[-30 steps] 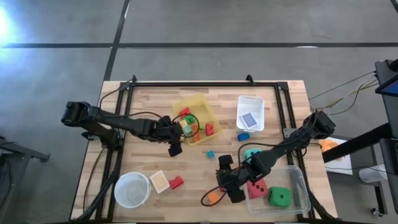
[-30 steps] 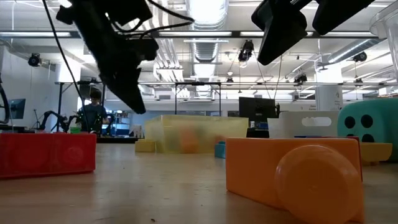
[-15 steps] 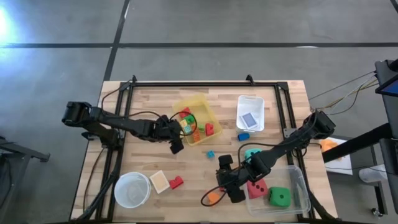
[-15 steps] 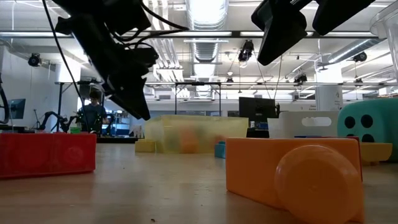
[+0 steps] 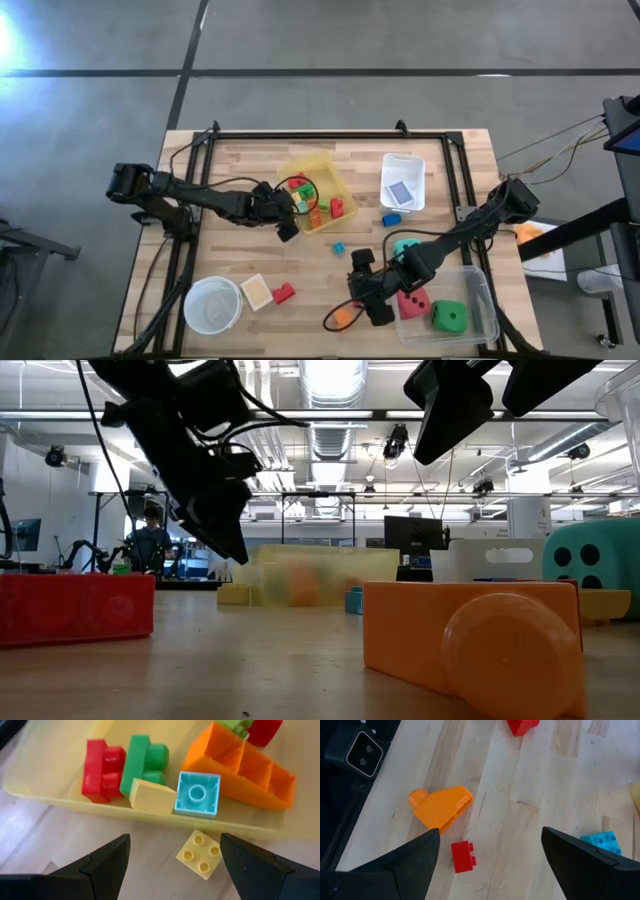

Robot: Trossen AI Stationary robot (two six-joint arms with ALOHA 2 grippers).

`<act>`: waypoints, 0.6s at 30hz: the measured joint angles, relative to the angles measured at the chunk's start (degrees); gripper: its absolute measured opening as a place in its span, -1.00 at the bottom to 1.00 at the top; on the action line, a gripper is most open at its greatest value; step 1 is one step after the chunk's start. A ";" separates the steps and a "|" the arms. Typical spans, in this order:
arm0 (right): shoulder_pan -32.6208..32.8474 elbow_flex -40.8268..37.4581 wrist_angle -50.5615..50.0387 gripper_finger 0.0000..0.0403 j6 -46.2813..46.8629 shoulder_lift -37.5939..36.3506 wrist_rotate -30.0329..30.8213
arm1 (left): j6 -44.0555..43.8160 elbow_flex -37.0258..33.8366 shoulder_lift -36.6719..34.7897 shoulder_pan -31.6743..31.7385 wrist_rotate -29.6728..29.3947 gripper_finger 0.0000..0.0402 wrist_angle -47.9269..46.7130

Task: Pick & Place Toys
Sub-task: Put the yellow game piece into the yellow bin

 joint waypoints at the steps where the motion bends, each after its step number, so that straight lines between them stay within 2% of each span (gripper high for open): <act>1: 0.00 0.00 0.00 0.70 -0.01 0.00 0.01 | -0.02 0.00 0.71 0.14 0.00 0.55 0.59; 7: 0.00 0.00 -0.24 0.70 -0.03 0.00 0.02 | -0.42 0.02 3.98 0.79 -1.49 0.55 3.11; 14: 0.00 0.00 -0.35 0.70 -0.03 0.00 0.02 | 0.51 0.02 4.34 2.18 -2.13 0.55 4.40; 16: 0.00 0.00 -0.39 0.70 -0.03 0.00 0.00 | 2.46 0.10 4.21 2.32 0.04 0.55 4.45; 18: 0.00 0.00 -0.39 0.70 -0.03 0.00 0.02 | 4.96 0.19 4.21 2.37 4.77 0.55 4.72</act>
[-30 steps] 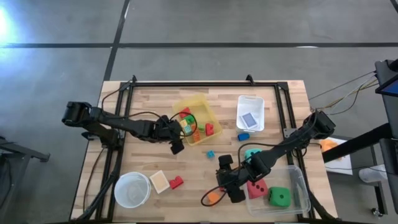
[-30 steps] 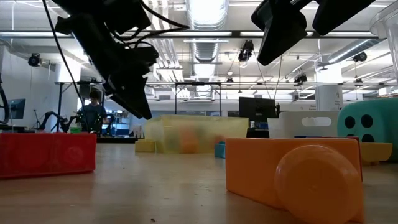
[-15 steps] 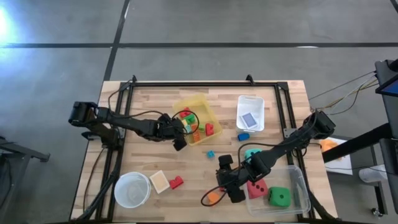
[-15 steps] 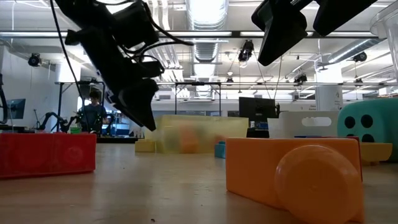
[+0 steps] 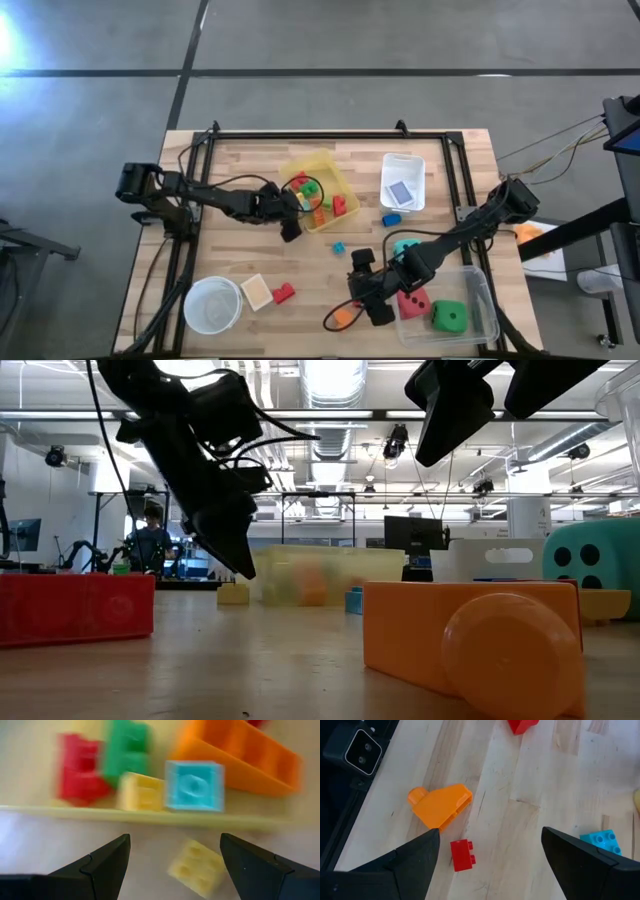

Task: Pick & Place Toys
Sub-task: Put the yellow game piece into the yellow bin

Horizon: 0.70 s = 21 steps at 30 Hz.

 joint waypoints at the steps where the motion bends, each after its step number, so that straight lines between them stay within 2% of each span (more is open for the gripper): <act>1: 0.00 0.00 0.00 0.70 0.00 0.00 0.00 | 1.24 -0.02 0.00 0.00 2.64 0.55 0.11; 3: 0.00 0.00 0.00 0.70 0.00 0.00 0.00 | 3.03 -0.04 0.00 -0.02 6.53 0.55 0.41; 6: 0.00 0.00 0.00 0.70 0.00 0.00 0.00 | 5.65 -0.15 0.00 -0.02 8.43 0.55 0.04; 21: 0.00 0.00 0.04 0.70 -0.02 0.00 0.00 | 17.01 -0.19 0.07 0.09 8.59 0.55 -0.86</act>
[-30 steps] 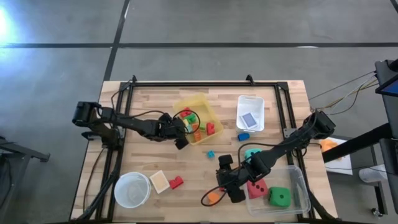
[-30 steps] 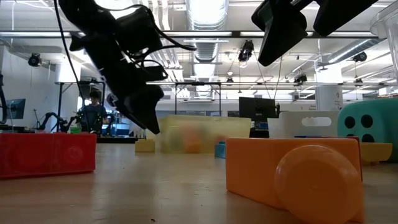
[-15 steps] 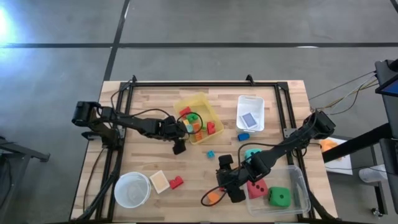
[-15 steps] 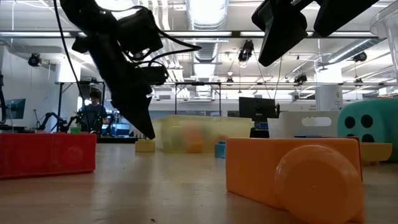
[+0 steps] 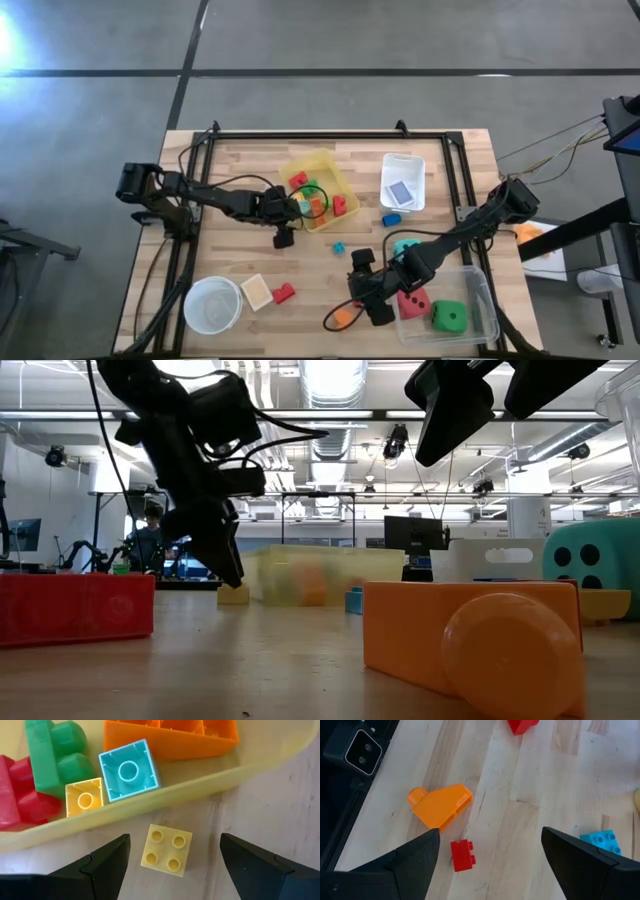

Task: Pick & Place Toys
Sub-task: Put the yellow game piece into the yellow bin

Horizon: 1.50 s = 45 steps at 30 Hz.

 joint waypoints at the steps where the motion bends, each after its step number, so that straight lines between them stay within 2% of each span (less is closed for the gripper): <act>1: 0.00 0.00 0.01 0.70 0.00 0.00 0.00 | 0.83 0.00 0.12 0.00 0.00 0.55 -0.02; 10: 0.00 0.00 0.07 0.70 0.00 0.00 0.00 | 3.88 0.03 3.72 0.01 1.09 0.55 0.02; 25: -0.01 0.00 0.07 0.70 -0.02 0.00 -0.01 | 4.02 0.11 4.17 0.07 5.68 0.52 0.09; 29: -0.02 0.00 0.04 0.70 -0.02 0.00 -0.01 | 3.47 0.13 4.21 0.01 6.41 0.34 -0.28; 38: -0.02 0.00 0.02 0.70 -0.02 0.00 0.00 | -3.81 0.07 4.22 -0.04 8.12 -0.31 -0.42; 45: -0.02 0.00 -0.01 0.70 -0.02 0.00 0.00 | -9.63 -0.03 2.93 -0.04 8.41 -0.32 -2.68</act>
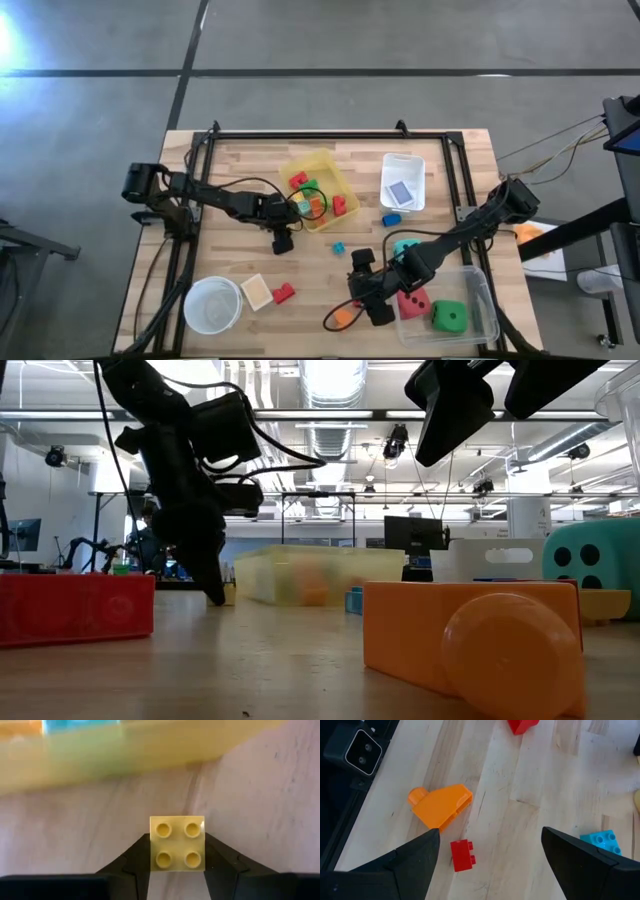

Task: Pick & Place Toys
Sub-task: Put the yellow game piece into the yellow bin

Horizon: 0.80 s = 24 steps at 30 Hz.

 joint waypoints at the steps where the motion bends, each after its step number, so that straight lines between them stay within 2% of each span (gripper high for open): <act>1: 0.00 0.00 -0.04 0.70 0.00 0.00 0.00 | -0.53 -0.06 -0.39 0.00 0.19 -0.32 -0.58; 11: 0.00 0.02 -0.13 0.70 -0.33 0.00 0.00 | -6.74 0.00 -10.21 -0.55 0.49 -0.32 -3.64; 15: -0.02 0.02 -0.08 0.70 -0.31 0.00 0.00 | -9.75 0.98 -14.48 -0.66 -1.16 -0.32 -4.04; 21: -0.02 0.02 0.03 0.70 -0.22 0.00 0.04 | -10.84 6.98 -16.32 -0.63 -3.99 -0.32 -7.46; 24: -0.02 0.02 0.14 0.70 0.04 0.00 0.07 | -7.58 10.97 -15.60 -0.15 -4.50 -0.32 -9.87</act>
